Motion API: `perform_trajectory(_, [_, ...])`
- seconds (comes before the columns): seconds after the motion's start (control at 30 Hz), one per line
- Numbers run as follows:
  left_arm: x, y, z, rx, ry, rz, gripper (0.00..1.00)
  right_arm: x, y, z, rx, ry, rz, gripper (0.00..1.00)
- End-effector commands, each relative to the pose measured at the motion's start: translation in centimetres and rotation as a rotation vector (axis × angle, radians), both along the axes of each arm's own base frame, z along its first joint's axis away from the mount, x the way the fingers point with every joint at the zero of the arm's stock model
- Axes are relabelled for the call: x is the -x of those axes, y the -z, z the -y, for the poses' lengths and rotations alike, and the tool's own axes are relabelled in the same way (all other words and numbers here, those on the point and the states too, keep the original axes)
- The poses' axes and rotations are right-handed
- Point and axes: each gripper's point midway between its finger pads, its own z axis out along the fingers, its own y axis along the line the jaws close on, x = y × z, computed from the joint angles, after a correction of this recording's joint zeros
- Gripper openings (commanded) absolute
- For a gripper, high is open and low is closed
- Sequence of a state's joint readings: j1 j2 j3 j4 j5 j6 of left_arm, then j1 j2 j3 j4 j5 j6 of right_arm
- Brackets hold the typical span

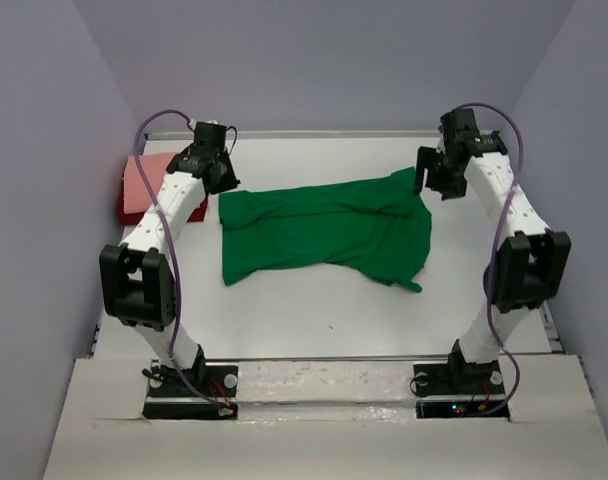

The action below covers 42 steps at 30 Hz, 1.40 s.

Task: Fold and stack the t-shirts
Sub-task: Fold the tshirt

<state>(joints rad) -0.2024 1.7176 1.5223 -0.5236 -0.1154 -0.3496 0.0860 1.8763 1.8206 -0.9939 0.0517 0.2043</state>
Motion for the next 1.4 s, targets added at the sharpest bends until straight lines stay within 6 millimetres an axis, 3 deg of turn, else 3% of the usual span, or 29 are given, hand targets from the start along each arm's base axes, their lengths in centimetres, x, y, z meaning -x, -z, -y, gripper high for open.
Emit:
perform_trajectory(0.0, [6.2,3.7,0.7,0.044,0.011,-0.132,0.27,7.2,1.5,-3.9,-0.263,-0.030,0.039,0.80])
perform_trajectory(0.03, [6.1,3.0,1.4,0.080,0.036,-0.112,0.27,9.3,2.0,-4.1,-0.283,-0.041,0.023,0.81])
perform_trajectory(0.07, [7.8,5.3,2.4,0.133,0.065,-0.163,0.27,10.0,2.1,-4.4,-0.313,-0.016,0.043,0.83])
perform_trajectory(0.13, [10.0,7.6,2.8,0.186,0.086,-0.212,0.28,13.5,4.3,-5.6,-0.399,-0.034,0.004,0.83])
perform_trajectory(0.17, [10.1,8.0,2.9,0.216,0.083,-0.207,0.28,14.7,5.0,-6.5,-0.452,-0.051,-0.017,0.83])
perform_trajectory(0.3, [11.2,9.1,3.8,0.308,0.113,-0.224,0.29,17.5,8.3,-7.2,-0.511,-0.023,-0.086,0.82])
perform_trajectory(0.47, [11.1,9.2,2.5,0.254,0.079,-0.239,0.29,17.9,7.0,-7.5,-0.551,0.023,-0.075,0.82])
perform_trajectory(0.6, [11.2,8.9,2.0,0.245,0.057,-0.222,0.29,18.5,7.2,-7.8,-0.593,0.059,-0.068,0.83])
perform_trajectory(0.7, [11.6,9.2,1.7,0.233,0.050,-0.236,0.29,19.1,8.3,-7.7,-0.589,0.084,-0.086,0.83])
perform_trajectory(0.83, [11.9,9.3,0.8,0.186,0.031,-0.248,0.29,19.8,9.3,-6.0,-0.516,0.207,-0.103,0.82])
perform_trajectory(0.93, [11.7,9.0,-0.1,0.148,-0.002,-0.235,0.29,19.9,9.0,-5.2,-0.503,0.277,-0.065,0.82])
perform_trajectory(1.1, [11.0,8.7,0.4,0.167,0.015,-0.229,0.29,19.6,9.9,-3.1,-0.386,0.356,-0.069,0.82])
perform_trajectory(1.37, [10.9,8.5,0.7,0.174,0.042,-0.229,0.29,19.6,13.2,-2.9,-0.358,0.382,-0.147,0.82])
